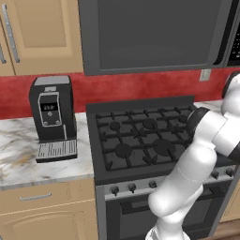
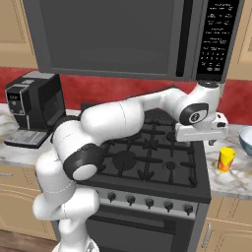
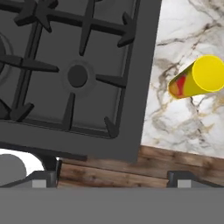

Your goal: Pick the cup and bowl from the counter and place them on the counter next to the sink.

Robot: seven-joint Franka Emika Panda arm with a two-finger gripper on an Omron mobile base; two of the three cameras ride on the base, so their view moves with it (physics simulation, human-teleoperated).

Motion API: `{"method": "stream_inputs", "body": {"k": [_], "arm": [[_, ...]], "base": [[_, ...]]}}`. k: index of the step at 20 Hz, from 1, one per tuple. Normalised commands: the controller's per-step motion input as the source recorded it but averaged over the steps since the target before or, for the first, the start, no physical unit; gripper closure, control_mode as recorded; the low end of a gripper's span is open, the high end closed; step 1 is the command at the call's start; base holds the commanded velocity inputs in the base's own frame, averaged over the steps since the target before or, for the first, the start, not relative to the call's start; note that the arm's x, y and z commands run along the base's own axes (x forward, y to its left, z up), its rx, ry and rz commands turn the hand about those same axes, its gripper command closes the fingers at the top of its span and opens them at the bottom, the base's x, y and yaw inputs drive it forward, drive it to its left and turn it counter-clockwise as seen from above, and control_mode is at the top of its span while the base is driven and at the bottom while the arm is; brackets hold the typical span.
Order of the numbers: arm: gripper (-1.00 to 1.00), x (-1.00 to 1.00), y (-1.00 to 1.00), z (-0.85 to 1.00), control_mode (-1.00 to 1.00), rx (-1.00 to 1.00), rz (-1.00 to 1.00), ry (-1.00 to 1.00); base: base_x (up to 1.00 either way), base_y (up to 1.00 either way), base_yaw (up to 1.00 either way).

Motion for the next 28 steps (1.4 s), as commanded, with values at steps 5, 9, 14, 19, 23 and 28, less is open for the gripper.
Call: {"method": "stream_inputs", "body": {"k": [5, 9, 14, 19, 23, 28], "arm": [[-1.00, 0.09, -0.42, -0.24, -1.00, 0.00, 0.00, 0.00], [-1.00, 0.18, -0.34, -0.19, -1.00, 0.00, 0.00, 0.00], [-1.00, 0.23, -0.13, -0.03, -1.00, 0.00, 0.00, 0.00], [-1.00, 0.09, 0.00, 0.00, -1.00, 0.00, 0.00, 0.00], [-1.00, 0.09, -0.02, 0.00, -1.00, 0.00, 0.00, 0.00], [-1.00, 0.18, 0.00, -0.09, -1.00, 0.00, 0.00, 0.00]], "base": [[0.00, 0.00, 0.00], [0.00, 0.00, 0.00], [0.00, 0.00, 0.00], [0.00, 0.00, 0.00], [0.00, 0.00, 0.00], [0.00, 0.00, 0.00]]}}
